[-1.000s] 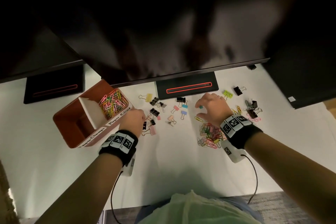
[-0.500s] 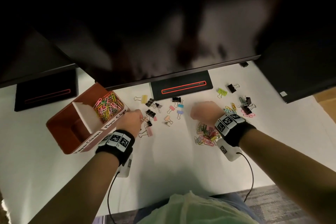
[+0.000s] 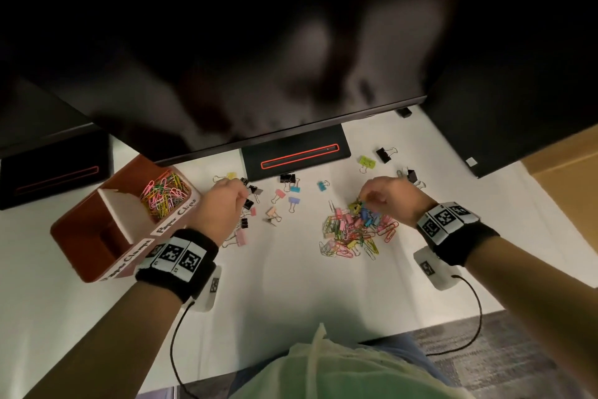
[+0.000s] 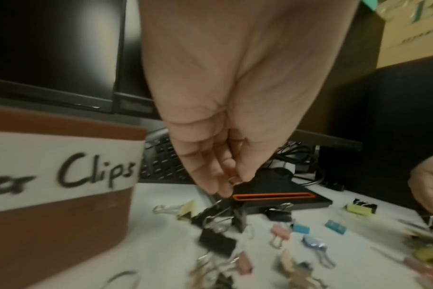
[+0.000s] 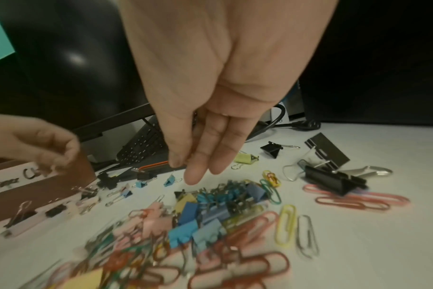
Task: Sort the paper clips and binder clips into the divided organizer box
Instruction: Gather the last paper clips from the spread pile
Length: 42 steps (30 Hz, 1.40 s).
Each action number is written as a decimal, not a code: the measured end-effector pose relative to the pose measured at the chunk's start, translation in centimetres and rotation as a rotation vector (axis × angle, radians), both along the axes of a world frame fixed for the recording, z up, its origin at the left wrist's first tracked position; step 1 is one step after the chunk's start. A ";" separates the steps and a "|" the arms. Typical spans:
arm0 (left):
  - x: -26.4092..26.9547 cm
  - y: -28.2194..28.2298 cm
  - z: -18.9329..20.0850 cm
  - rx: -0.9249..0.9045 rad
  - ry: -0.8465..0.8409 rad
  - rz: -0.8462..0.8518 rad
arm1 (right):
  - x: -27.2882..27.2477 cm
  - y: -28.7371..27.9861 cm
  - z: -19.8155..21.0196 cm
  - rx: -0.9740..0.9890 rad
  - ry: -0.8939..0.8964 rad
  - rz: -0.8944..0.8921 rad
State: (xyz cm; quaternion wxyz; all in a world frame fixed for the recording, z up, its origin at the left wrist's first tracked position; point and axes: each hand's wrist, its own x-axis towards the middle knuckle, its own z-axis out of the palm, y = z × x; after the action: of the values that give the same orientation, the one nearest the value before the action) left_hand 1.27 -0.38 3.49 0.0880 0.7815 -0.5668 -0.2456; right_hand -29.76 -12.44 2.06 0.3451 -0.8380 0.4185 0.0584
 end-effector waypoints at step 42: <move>-10.8 -1.4 -5.8 0.064 0.562 0.337 | 0.3 1.8 -4.0 -0.189 -0.014 0.372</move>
State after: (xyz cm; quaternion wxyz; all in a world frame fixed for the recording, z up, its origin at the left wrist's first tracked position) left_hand -9.58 -1.82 -2.34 0.2558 0.7682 -0.3750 -0.4514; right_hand -29.45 -10.68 -1.92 0.2512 -0.9299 0.2576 0.0761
